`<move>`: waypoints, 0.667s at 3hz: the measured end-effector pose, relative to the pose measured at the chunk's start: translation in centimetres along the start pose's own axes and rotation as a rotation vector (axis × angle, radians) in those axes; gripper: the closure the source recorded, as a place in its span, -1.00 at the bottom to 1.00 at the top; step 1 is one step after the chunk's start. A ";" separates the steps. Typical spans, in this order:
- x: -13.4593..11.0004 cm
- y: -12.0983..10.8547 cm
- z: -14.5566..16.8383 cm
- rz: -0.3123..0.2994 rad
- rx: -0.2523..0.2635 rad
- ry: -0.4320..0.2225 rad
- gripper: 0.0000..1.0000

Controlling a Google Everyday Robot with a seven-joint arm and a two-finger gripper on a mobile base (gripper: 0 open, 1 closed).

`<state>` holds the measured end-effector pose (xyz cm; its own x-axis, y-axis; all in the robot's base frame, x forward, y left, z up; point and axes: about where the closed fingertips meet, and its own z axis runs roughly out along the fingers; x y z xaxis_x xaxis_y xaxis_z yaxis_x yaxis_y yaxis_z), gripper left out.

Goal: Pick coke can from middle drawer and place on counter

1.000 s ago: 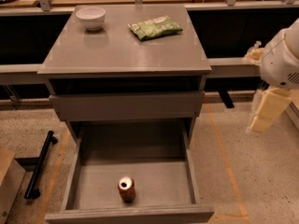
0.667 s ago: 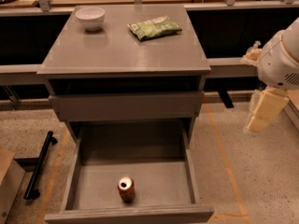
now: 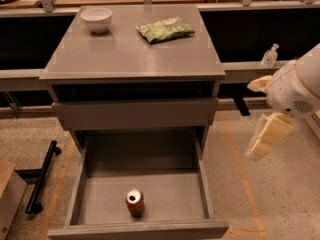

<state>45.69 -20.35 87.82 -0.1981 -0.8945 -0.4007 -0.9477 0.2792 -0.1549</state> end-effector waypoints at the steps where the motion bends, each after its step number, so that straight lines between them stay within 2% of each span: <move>1: -1.7 0.9 4.8 0.001 -0.032 -0.046 -1.00; 2: -2.9 1.2 11.2 -0.001 -0.080 -0.050 -1.00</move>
Offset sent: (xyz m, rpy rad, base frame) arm 0.0350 0.0837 -0.1335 0.0533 0.0747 0.0460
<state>47.97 -13.49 78.66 -0.1862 -0.8759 -0.4452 -0.9653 0.2476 -0.0833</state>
